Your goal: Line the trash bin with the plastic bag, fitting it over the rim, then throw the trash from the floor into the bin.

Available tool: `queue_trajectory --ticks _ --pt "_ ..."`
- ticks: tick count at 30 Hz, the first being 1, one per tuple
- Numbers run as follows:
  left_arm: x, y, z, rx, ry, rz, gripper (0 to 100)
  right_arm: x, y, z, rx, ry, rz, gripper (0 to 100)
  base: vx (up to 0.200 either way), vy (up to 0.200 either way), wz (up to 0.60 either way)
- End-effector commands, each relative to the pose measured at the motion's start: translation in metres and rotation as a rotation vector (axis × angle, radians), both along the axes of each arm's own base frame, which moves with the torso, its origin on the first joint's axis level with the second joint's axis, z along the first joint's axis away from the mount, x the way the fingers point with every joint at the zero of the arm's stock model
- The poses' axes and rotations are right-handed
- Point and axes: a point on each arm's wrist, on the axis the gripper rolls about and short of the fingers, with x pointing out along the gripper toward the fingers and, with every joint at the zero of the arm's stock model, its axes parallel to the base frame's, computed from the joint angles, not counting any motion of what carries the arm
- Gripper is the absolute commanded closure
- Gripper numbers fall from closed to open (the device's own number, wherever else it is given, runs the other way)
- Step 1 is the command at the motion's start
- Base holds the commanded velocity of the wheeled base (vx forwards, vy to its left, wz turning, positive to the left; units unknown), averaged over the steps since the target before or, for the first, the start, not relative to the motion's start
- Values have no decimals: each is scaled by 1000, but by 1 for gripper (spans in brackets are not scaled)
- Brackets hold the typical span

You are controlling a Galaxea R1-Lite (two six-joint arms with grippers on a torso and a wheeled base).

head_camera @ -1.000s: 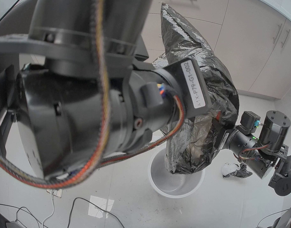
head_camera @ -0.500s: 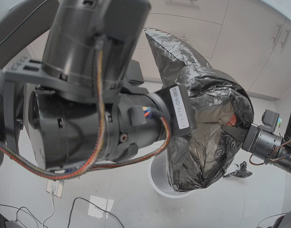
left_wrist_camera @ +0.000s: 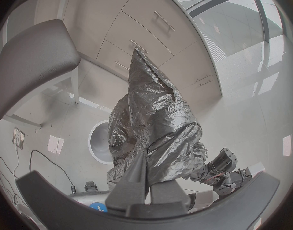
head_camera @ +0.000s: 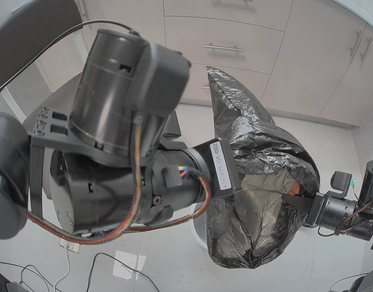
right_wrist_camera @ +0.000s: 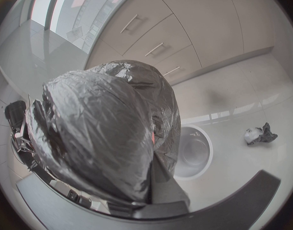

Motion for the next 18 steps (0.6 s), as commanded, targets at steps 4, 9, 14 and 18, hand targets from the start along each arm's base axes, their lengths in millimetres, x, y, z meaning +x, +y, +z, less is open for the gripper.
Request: queue_trajectory --ticks 4,9,14,18 --pt "-4 1 -13 22 39 -2 100 -5 6 -23 -50 84 39 100 0 0 0" --pt "-5 3 -18 28 57 -1 100 -3 9 -27 -51 90 43 100 0 0 0" --pt "-6 5 -15 5 70 2 100 -5 9 -19 -15 42 46 100 0 0 0" --pt "-10 11 -4 -35 65 -2 100 -14 12 -4 65 23 77 100 0 0 0"
